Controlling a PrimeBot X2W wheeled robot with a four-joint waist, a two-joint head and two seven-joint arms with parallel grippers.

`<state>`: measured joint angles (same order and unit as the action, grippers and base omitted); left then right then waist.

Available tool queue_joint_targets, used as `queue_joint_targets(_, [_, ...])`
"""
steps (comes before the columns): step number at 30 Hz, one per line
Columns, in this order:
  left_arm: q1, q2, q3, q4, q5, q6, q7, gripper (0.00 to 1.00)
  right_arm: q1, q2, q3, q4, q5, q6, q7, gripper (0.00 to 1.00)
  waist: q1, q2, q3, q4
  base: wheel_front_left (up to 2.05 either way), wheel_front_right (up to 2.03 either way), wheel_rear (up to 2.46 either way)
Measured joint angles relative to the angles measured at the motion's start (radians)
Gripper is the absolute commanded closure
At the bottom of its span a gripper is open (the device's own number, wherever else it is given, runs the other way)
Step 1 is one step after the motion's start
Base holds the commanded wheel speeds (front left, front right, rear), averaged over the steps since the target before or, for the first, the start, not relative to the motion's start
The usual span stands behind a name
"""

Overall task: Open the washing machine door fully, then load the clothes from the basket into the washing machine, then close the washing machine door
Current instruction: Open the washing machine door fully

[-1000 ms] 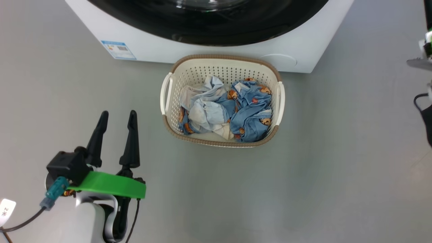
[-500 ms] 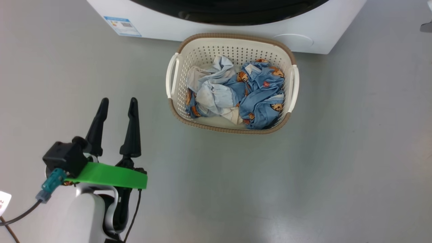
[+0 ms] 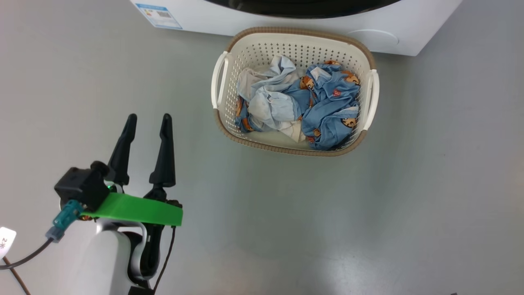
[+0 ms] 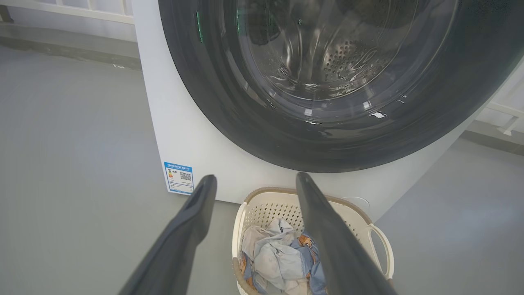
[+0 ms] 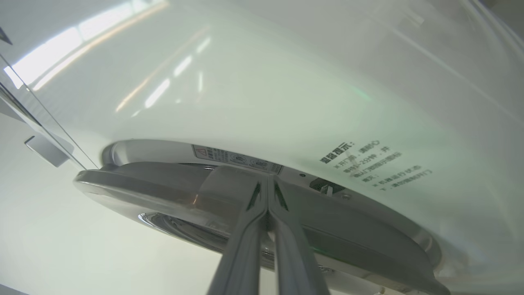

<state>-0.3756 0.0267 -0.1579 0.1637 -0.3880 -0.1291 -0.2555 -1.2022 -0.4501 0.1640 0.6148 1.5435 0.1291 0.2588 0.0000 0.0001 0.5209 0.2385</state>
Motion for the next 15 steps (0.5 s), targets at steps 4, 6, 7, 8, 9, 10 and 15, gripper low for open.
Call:
queue_joint_targets(4, [-0.004,-0.001,-0.004,0.000,-0.006,0.000,0.000,0.00,-0.032,-0.001,0.000,0.005,0.004,0.000,0.022,1.00,0.0000,0.0000,0.014,0.010,0.00,0.00,0.00])
queue_joint_targets(6, [-0.004,-0.002,-0.004,0.000,-0.007,0.000,0.000,0.00,-0.041,-0.002,0.000,0.011,0.009,0.000,0.031,1.00,0.0000,0.0000,0.020,0.016,0.00,0.00,0.00])
queue_joint_targets(7, [-0.005,-0.002,-0.004,0.000,-0.011,0.000,0.000,0.00,-0.045,-0.003,0.001,0.014,0.010,0.000,0.031,1.00,0.0000,0.0000,0.022,0.019,0.00,0.00,0.00])
queue_joint_targets(8, [-0.005,-0.003,-0.005,0.000,-0.015,0.000,0.000,0.00,-0.051,-0.003,0.002,0.017,0.010,0.000,0.035,1.00,0.0000,0.0000,0.024,0.021,0.00,0.00,0.00])
queue_joint_targets(9, [-0.008,-0.003,-0.005,0.000,-0.015,0.000,0.000,0.00,-0.056,-0.005,0.003,0.018,0.010,0.000,0.040,1.00,0.0000,0.0000,0.026,0.023,0.00,0.00,0.00])
queue_joint_targets(10, [-0.011,-0.003,-0.004,0.000,-0.015,0.000,0.000,0.00,-0.063,-0.006,0.006,0.020,0.010,0.000,0.041,1.00,0.0000,0.0000,0.029,0.025,0.00,0.00,0.00])
queue_joint_targets(15, [-0.014,-0.003,-0.004,0.000,-0.016,0.000,0.000,0.00,-0.081,-0.012,0.014,0.038,0.011,0.000,0.072,1.00,0.0000,0.0000,0.037,0.032,0.00,0.00,0.00])
